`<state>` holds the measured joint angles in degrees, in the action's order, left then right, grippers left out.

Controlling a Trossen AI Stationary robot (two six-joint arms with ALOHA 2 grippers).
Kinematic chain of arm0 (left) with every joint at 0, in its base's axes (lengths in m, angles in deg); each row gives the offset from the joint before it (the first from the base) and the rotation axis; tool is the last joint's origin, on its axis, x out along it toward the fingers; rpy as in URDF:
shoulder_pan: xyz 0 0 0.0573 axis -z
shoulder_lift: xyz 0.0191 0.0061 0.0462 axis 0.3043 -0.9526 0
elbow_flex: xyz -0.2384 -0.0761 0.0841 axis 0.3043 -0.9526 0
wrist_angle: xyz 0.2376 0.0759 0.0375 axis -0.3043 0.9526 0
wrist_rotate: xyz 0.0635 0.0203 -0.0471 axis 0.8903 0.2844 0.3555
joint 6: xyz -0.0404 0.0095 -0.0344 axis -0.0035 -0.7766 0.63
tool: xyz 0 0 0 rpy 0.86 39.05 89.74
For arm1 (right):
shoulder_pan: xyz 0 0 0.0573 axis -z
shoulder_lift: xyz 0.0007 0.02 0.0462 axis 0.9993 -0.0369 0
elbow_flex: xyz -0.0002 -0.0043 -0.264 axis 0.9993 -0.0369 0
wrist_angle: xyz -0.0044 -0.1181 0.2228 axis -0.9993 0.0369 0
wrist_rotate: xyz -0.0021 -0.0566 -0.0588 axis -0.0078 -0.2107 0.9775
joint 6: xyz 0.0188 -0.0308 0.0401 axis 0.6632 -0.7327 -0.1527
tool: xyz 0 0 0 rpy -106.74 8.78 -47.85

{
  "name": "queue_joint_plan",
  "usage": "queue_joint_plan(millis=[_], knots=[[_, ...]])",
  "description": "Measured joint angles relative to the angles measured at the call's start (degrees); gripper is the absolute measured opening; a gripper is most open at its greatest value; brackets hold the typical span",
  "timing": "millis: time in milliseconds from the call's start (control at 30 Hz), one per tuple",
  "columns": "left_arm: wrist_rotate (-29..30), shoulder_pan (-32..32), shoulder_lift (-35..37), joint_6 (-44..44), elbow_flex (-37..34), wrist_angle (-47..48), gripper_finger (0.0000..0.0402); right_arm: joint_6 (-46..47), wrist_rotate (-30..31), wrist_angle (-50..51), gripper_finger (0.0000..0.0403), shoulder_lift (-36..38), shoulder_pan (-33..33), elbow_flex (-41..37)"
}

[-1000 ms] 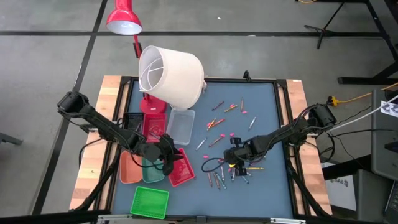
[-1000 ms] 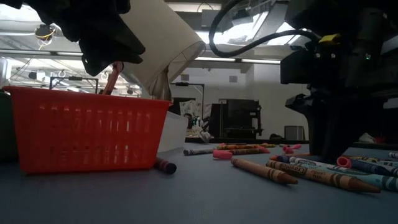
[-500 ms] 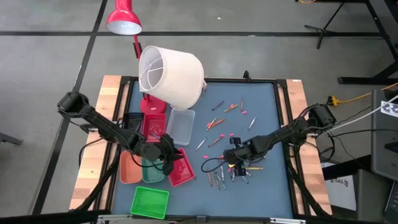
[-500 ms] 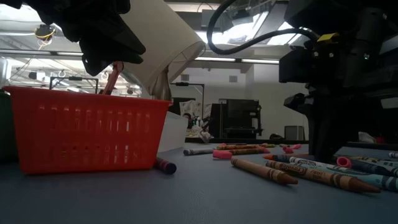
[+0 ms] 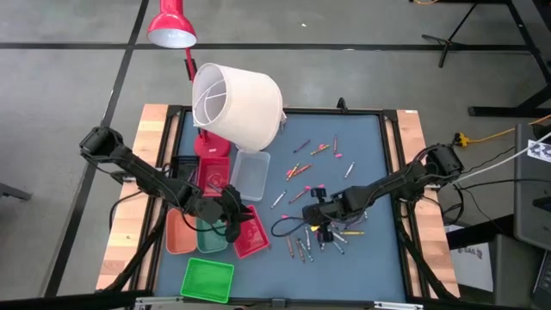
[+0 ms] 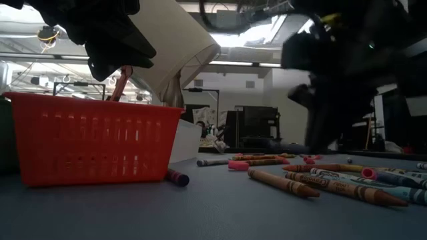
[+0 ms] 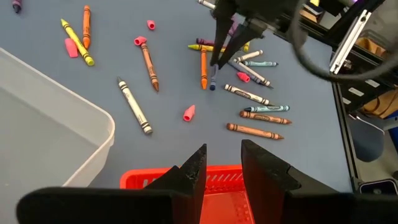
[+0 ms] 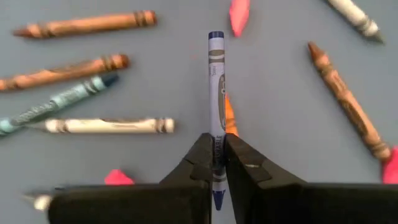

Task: Sort crayons
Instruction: Put the blue crayon into the top red bin

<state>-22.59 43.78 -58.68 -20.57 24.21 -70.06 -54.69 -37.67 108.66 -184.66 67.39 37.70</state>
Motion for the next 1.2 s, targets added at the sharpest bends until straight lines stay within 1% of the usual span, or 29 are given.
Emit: queue_joint_plan(millis=[200,300,433,533,633,767,867,1000,1200], knots=[[-0.02,0.02,0.00,-2.29,0.00,-0.19,0.0086,-2.21,0.74,0.40,0.0023,0.00,-0.07,3.84],[-0.60,0.24,0.00,-3.92,0.00,-0.36,0.0086,-3.14,3.14,-0.73,0.0023,0.04,-0.07,5.75],[-3.27,1.34,0.00,-7.18,0.00,-0.37,0.0086,-3.57,7.41,-2.24,0.0023,0.09,-0.07,8.02],[-3.62,2.62,0.00,-9.07,0.00,-0.39,0.0086,-4.50,9.12,-6.08,0.0024,0.09,-0.07,8.75],[-3.43,3.47,0.00,-9.57,0.00,-0.41,0.0086,-4.52,9.10,-13.15,0.0024,0.09,-0.09,8.77],[-0.63,3.78,0.00,-10.09,-0.01,-1.05,0.0086,-4.53,9.08,-23.38,0.0024,0.13,-0.10,8.82],[2.18,3.74,0.00,-12.10,0.00,-3.94,0.0086,-4.89,9.09,-29.56,0.0024,0.16,-0.11,8.82],[4.74,3.69,0.00,-18.53,0.00,-10.91,0.0086,-7.01,9.09,-36.00,0.0024,0.20,-0.11,8.82],[7.75,3.69,0.00,-27.28,-0.01,-20.13,0.0086,-7.63,9.08,-40.68,0.0024,0.20,-0.11,8.82]])
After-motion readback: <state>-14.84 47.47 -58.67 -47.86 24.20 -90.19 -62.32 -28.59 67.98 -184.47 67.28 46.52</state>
